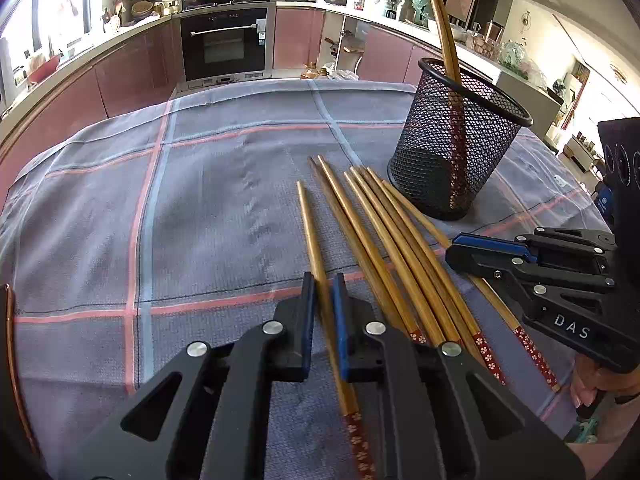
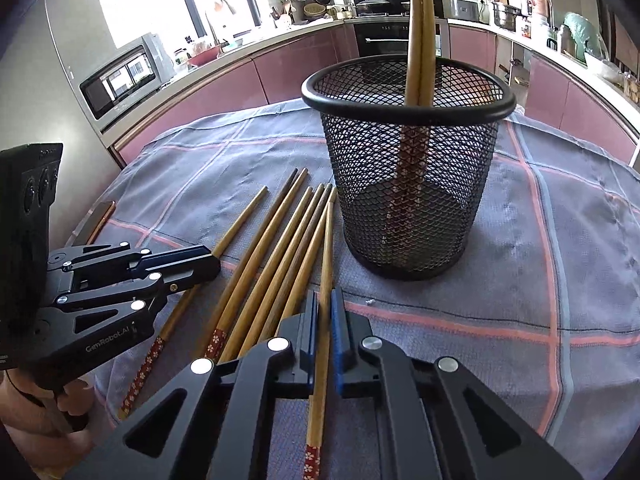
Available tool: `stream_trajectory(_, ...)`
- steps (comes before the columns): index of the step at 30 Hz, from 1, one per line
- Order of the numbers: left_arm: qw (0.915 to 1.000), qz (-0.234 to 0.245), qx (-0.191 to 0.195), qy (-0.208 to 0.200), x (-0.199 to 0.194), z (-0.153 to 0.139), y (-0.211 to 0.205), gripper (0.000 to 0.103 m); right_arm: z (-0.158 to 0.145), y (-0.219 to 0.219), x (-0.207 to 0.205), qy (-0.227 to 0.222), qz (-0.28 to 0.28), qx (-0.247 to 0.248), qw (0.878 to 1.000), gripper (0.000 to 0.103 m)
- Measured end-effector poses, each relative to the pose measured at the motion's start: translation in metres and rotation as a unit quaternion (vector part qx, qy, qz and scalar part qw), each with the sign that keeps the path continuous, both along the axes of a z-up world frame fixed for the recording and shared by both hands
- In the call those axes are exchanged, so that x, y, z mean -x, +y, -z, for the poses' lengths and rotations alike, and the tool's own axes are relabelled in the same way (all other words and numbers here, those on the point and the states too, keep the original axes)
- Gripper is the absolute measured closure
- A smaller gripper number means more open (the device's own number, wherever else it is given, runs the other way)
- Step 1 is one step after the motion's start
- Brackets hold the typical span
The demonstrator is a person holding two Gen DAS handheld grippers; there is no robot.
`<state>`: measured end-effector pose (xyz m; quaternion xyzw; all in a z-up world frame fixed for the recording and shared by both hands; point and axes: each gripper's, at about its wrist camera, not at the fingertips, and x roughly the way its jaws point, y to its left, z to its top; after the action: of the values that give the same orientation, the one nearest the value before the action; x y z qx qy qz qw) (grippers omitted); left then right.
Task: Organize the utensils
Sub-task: 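Lift the chopstick with the right tool and lower it into the mesh cup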
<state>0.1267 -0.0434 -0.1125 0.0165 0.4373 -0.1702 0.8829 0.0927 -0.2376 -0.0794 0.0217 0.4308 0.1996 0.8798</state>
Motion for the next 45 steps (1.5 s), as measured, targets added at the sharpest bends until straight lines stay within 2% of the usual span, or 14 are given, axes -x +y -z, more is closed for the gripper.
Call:
stream_trajectory(9, 0.9999, 0.001, 0.015, -0.002, 0.009, -0.007, 0.004, 0.096, -0.018, -0.007, 0.015, -0.017, -0.021, -0.035, 0.999, 0.097)
stream_trajectory(18, 0.9973, 0.03, 0.063, -0.025, 0.025, -0.042, 0.013, 0.096, -0.046, -0.019, 0.031, -0.047, -0.042, -0.077, 0.995, 0.097)
stream_trajectory(31, 0.9838, 0.083, 0.137, -0.081, 0.052, -0.105, 0.021, 0.096, -0.08, -0.037, 0.045, -0.098, -0.043, -0.117, 0.987, 0.097)
stream_trajectory(37, 0.977, 0.088, 0.163, -0.106, 0.058, -0.127, 0.026, 0.096, -0.093, -0.043, 0.048, -0.121, -0.042, -0.129, 0.983, 0.097)
stream_trajectory(45, 0.9699, 0.086, 0.182, -0.137, 0.046, -0.149, 0.019, 0.096, -0.12, -0.051, 0.046, -0.161, -0.038, -0.134, 0.977, 0.097)
